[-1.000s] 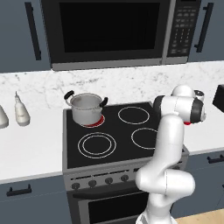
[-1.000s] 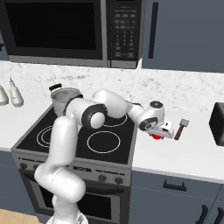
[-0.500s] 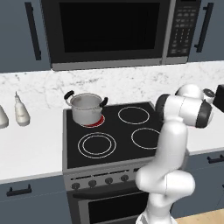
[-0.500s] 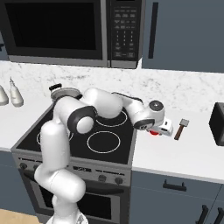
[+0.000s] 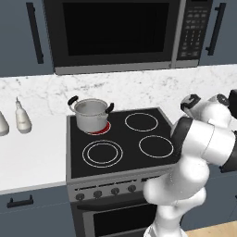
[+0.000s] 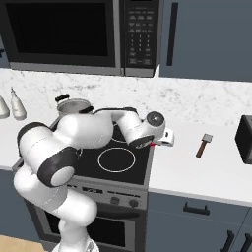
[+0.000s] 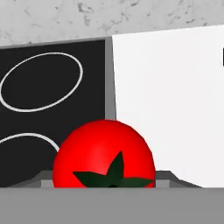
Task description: Put the lime and tomato in the pot. Retrieve the spatula and lightly stir the vegetables in the pot.
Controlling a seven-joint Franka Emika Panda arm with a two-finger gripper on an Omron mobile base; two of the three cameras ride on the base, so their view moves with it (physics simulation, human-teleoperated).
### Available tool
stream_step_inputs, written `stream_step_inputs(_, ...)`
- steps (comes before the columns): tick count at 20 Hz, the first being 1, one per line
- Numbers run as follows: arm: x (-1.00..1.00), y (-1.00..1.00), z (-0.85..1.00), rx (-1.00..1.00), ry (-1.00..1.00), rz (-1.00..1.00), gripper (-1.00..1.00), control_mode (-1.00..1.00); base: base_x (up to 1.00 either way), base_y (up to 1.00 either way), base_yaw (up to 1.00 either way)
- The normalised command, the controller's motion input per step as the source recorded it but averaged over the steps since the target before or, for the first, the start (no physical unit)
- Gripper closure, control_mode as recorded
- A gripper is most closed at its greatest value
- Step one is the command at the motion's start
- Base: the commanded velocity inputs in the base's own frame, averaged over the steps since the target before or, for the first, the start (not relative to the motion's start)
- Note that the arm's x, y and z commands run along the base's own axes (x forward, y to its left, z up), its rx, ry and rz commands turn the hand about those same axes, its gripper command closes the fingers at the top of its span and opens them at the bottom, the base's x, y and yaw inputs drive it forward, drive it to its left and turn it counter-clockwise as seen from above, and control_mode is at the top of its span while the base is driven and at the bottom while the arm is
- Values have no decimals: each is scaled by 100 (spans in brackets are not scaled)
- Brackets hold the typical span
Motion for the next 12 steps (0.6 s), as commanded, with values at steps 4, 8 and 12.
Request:
stream_step_inputs(4, -30, 100, 99, 0, -8, 10, 100, -100, 0, 0, 0)
stream_step_inputs(8, -23, 100, 98, 0, -6, 4, 100, -100, 0, 0, 0)
stream_step_inputs(12, -20, 100, 54, 0, -3, 0, 100, -100, 0, 0, 0)
